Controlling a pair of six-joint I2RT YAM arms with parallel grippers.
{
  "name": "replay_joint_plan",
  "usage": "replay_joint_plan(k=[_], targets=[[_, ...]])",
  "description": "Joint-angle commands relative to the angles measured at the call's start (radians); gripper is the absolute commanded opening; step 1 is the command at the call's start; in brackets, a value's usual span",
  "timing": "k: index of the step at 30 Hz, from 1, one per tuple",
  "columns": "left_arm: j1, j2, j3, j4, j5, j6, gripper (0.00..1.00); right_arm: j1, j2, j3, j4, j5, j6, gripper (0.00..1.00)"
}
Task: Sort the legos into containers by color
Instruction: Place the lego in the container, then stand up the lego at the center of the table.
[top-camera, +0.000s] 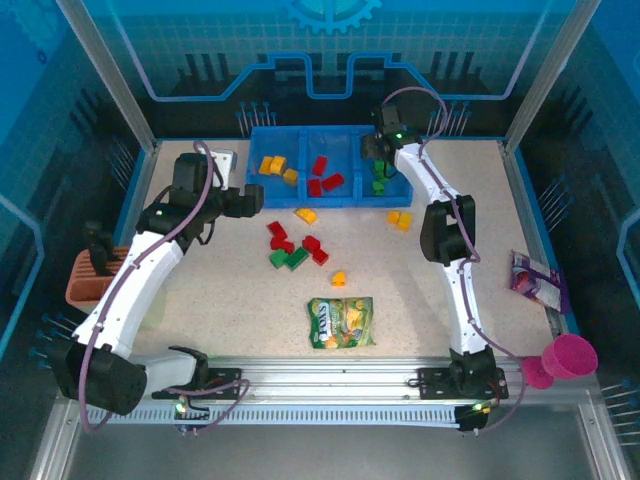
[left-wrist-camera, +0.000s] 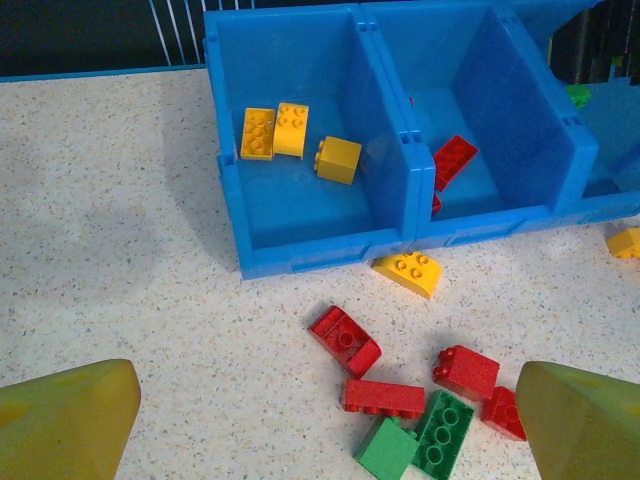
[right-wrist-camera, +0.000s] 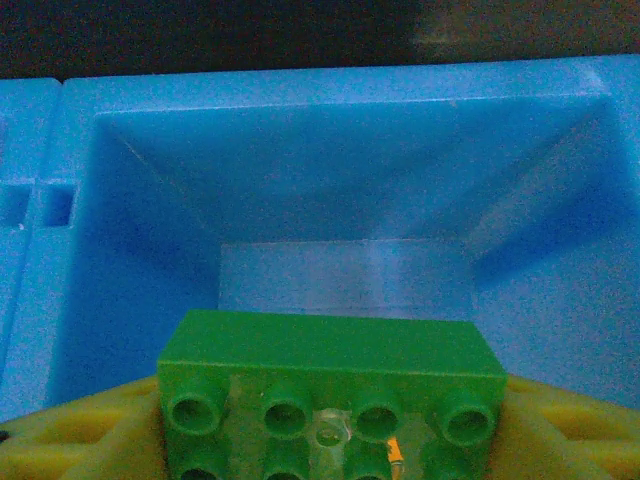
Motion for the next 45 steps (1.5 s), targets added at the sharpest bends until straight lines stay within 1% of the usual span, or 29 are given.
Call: replay_joint_plan(k=[1, 2, 5, 11, 13, 15, 18, 21, 23, 26, 30, 35, 38, 42, 45], targets=[[0.013, -0.024, 0.019, -0.012, 0.019, 0.019, 0.98, -0.011, -0.058, 0.004, -0.008, -0.015, -0.005, 0.66], [0.013, -0.026, 0.017, -0.01, 0.02, 0.019, 0.98, -0.011, -0.059, 0.004, -0.006, -0.019, -0.005, 0.66], [0.013, -0.032, 0.014, -0.008, 0.022, 0.018, 0.98, -0.011, -0.062, 0.01, -0.009, -0.025, -0.009, 0.73], [0.013, -0.041, 0.011, -0.007, 0.024, 0.018, 0.98, -0.011, -0.063, 0.01, -0.017, -0.021, -0.009, 0.77], [0.013, -0.043, 0.011, -0.007, 0.025, 0.016, 0.98, -0.011, -0.066, 0.01, -0.02, -0.02, -0.009, 0.73], [0.013, -0.043, 0.011, -0.005, 0.027, 0.016, 0.98, -0.011, -0.069, 0.008, -0.019, -0.018, -0.009, 0.66], [0.013, -0.043, 0.009, -0.003, 0.028, 0.016, 0.98, -0.009, -0.081, 0.008, -0.018, -0.027, -0.012, 0.58], [0.013, -0.045, 0.01, -0.003, 0.028, 0.016, 0.98, 0.004, -0.104, 0.004, -0.032, -0.026, -0.024, 0.52], [0.013, -0.046, 0.01, -0.005, 0.026, 0.016, 0.98, 0.017, -0.132, -0.014, -0.038, -0.028, -0.038, 0.51], [0.013, -0.053, 0.007, -0.003, 0.025, 0.018, 0.98, 0.05, -0.191, -0.071, -0.048, -0.049, -0.062, 0.49], [0.013, -0.06, 0.005, -0.003, 0.021, 0.022, 0.98, 0.123, -0.311, -0.191, -0.076, -0.093, -0.107, 0.49], [0.013, -0.072, -0.006, 0.001, 0.016, 0.028, 0.99, 0.241, -0.445, -0.413, -0.07, -0.267, -0.213, 0.5], [0.013, -0.072, -0.006, 0.001, 0.007, 0.031, 0.99, 0.292, -0.461, -0.44, -0.159, -0.348, -0.193, 0.49], [0.013, -0.076, -0.009, 0.001, -0.002, 0.037, 0.99, 0.371, -0.504, -0.523, -0.208, -0.369, -0.171, 0.5], [0.014, -0.08, -0.01, 0.004, -0.006, 0.038, 0.99, 0.404, -0.515, -0.562, -0.236, -0.406, -0.12, 0.53]])
